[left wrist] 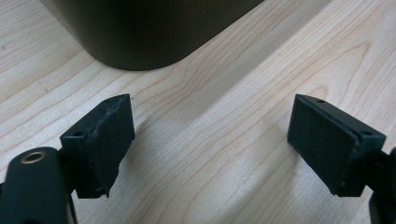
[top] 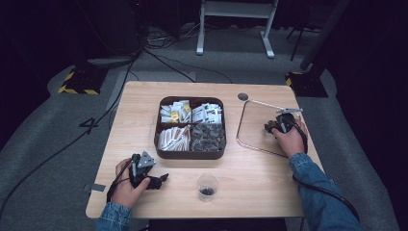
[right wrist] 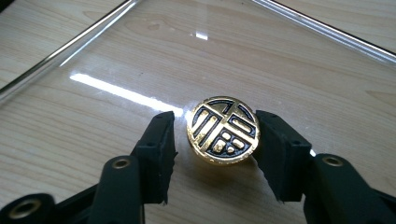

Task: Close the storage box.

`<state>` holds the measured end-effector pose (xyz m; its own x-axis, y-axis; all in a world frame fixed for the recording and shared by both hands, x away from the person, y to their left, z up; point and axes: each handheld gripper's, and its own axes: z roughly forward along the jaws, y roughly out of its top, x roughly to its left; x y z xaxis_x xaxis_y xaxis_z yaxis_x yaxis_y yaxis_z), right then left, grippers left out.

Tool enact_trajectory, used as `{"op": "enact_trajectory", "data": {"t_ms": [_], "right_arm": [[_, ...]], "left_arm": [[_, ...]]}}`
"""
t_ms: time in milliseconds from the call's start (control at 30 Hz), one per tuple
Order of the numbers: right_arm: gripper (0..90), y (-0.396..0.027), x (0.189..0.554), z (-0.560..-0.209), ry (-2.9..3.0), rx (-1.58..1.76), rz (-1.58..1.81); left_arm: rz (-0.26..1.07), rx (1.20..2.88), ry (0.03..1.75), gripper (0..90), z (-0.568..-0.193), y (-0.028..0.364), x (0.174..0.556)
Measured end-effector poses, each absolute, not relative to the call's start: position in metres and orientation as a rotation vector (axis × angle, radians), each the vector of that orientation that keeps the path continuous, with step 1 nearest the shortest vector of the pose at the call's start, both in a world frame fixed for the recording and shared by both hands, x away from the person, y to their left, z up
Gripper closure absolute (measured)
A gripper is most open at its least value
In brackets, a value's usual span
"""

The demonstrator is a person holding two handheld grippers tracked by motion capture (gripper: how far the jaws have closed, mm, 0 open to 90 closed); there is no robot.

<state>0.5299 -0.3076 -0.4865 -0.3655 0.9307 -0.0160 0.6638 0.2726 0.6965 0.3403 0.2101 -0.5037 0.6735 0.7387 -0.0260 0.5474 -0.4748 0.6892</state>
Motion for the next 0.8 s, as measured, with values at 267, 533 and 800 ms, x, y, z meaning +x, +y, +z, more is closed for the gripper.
{"op": "enact_trajectory", "data": {"t_ms": [267, 533, 800], "right_arm": [[58.4, -0.309, 0.532, -0.488, 2.104, 1.441, 0.871], [58.7, -0.309, 0.53, -0.482, 2.114, 1.43, 0.861], [58.7, -0.31, 0.526, -0.458, 2.094, 1.415, 0.898]], "left_arm": [[0.372, 2.189, 1.013, 15.4, -0.504, 0.213, 0.339], [0.383, 2.188, 1.026, 14.8, -0.504, 0.214, 0.339], [0.387, 2.191, 1.027, 14.6, -0.504, 0.214, 0.339]]}}
